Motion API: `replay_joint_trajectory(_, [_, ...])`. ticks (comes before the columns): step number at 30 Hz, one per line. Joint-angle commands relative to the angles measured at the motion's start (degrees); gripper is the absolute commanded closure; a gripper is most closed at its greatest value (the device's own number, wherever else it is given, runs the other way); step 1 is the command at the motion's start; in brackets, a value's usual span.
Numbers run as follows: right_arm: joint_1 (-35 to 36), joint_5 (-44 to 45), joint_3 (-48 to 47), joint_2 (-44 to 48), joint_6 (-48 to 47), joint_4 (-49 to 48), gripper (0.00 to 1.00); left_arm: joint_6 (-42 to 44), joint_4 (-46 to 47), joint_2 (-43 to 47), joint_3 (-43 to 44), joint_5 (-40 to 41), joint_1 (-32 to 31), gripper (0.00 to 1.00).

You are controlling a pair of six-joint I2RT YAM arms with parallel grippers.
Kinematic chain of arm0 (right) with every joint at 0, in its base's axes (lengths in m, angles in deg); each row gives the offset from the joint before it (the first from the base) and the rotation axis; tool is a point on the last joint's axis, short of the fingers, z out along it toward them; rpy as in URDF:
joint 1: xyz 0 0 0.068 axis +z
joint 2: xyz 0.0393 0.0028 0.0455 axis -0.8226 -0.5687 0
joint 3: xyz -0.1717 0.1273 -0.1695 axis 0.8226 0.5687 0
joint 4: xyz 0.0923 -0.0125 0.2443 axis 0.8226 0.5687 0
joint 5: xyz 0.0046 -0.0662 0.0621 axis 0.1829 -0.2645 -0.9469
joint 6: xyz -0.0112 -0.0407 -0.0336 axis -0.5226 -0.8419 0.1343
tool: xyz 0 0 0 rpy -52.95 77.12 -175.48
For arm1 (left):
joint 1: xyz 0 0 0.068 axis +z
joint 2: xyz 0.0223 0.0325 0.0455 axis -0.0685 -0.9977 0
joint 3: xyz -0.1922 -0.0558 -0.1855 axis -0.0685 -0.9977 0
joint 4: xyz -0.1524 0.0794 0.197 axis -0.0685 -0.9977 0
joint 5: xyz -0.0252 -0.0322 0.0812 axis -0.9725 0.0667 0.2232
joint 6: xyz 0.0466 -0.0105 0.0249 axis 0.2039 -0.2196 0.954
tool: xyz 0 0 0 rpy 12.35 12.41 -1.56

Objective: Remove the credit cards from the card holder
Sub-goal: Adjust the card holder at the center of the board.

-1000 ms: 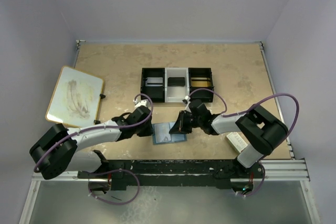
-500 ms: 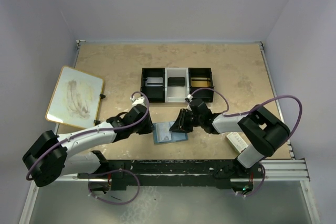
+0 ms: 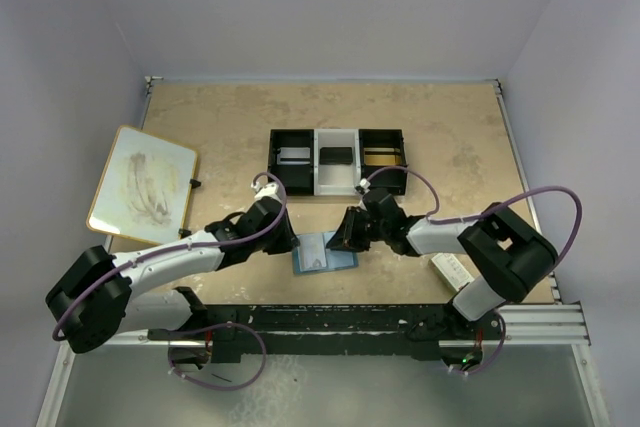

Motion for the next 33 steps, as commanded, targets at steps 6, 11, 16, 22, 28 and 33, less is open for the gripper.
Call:
replay_joint_trajectory(6, [0.97,1.42,-5.2,1.24,-6.7,3.25,0.75,-0.56,0.57,1.63,2.1,1.96,-0.02,0.83])
replay_joint_trajectory(11, [3.39,2.93,-8.26,-2.44,-7.64,6.74,0.75,-0.56,0.0,1.85,2.1,2.55,-0.02,0.83])
replay_joint_trajectory(16, [3.76,6.25,-8.43,-4.48,-6.78,12.85,0.83,-0.73,0.09,1.99,2.03,2.49,-0.02,0.83])
replay_joint_trajectory(22, [3.29,5.69,-6.63,-4.57,-4.74,11.43,0.87,-0.34,0.81,1.72,1.94,1.31,-0.02,0.83])
replay_joint_trajectory(28, [1.74,3.27,-4.42,-6.32,-3.55,7.88,0.89,-0.85,3.87,0.62,1.62,-1.83,-0.04,0.79])
replay_joint_trajectory(33, [1.24,2.54,-3.78,-6.6,-3.52,6.9,0.9,-4.54,8.78,1.53,-0.91,-2.9,-0.04,0.63])
